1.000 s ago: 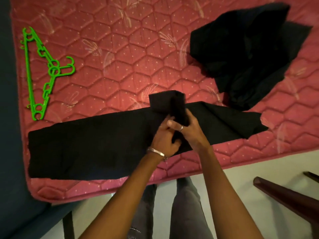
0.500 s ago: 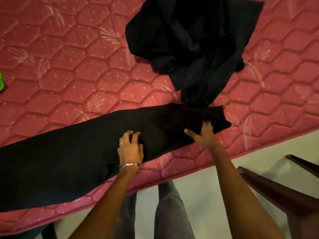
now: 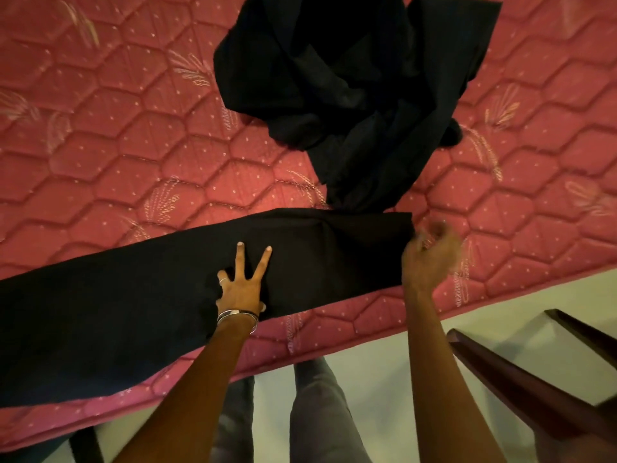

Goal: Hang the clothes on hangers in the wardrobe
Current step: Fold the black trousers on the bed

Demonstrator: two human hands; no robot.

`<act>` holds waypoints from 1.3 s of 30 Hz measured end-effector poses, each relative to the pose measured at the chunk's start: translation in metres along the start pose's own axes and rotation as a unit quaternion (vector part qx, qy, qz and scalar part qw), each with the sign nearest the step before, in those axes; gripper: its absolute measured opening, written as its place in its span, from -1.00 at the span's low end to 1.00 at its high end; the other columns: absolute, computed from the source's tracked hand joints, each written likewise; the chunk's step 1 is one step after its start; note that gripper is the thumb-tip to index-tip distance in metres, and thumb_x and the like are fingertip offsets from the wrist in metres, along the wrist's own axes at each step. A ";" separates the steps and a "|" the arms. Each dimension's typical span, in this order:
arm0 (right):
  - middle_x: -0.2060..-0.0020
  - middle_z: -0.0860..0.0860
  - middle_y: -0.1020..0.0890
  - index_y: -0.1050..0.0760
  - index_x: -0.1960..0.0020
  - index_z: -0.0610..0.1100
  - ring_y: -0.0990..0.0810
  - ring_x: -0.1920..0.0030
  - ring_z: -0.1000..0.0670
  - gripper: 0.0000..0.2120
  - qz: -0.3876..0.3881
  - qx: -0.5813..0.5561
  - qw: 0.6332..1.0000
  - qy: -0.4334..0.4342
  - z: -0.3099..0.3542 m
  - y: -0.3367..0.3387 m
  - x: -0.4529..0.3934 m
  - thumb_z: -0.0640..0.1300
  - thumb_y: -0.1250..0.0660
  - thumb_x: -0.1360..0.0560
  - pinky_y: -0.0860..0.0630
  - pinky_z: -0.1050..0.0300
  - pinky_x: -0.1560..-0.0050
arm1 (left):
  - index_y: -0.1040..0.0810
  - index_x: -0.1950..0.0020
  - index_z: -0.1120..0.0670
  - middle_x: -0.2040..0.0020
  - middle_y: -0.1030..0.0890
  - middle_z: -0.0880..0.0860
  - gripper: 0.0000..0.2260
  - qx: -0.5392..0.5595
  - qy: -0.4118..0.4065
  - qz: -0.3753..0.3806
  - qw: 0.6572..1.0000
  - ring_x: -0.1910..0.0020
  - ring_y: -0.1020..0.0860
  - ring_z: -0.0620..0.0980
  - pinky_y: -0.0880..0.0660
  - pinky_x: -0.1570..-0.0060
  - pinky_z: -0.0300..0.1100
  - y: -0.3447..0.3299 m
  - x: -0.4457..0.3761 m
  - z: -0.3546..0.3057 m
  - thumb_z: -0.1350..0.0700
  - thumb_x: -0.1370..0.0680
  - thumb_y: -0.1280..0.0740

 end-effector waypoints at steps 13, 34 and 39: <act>0.16 -0.13 -0.61 -0.36 0.06 -0.17 -0.62 0.09 0.02 -0.82 0.318 -0.469 0.809 -0.157 0.193 -0.064 -0.054 -0.39 -0.28 -0.51 -0.56 0.08 0.21 | -0.29 -0.47 -0.09 -0.32 -0.30 0.10 -0.51 0.013 -0.092 -0.079 0.992 -0.24 -0.35 0.15 -0.45 -0.14 0.10 0.034 -0.031 -0.010 0.00 -0.55 -0.30; 0.00 -0.26 -0.60 -0.57 -0.07 -0.25 -0.53 -0.04 -0.27 -0.74 0.067 0.153 0.966 0.196 0.009 -0.018 -0.054 -0.29 -0.19 -0.45 -0.29 0.00 0.05 | 0.13 -0.52 -0.23 -0.53 -0.03 -0.08 -0.22 -0.044 -0.272 -0.048 0.960 -0.41 -0.14 0.14 -0.38 -0.19 0.17 0.044 -0.048 -0.129 0.18 -0.52 -0.30; 0.18 -0.10 -0.61 -0.53 0.03 -0.25 -0.54 0.17 -0.06 -0.80 0.002 -0.040 0.984 0.172 0.035 -0.010 -0.074 -0.27 -0.14 -0.49 -0.42 0.08 0.13 | 0.01 -0.50 -0.28 -0.53 0.24 -0.19 -0.26 -0.091 -0.274 -0.023 0.957 -0.41 -0.08 0.17 -0.34 -0.23 0.26 0.041 -0.050 -0.145 0.08 -0.51 -0.36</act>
Point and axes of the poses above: each hand's wrist, its own x-axis away from the middle knuckle, its own y-axis out of the back of the hand, z = x × y, the point moved 2 cm from there along -x, towards the middle knuckle
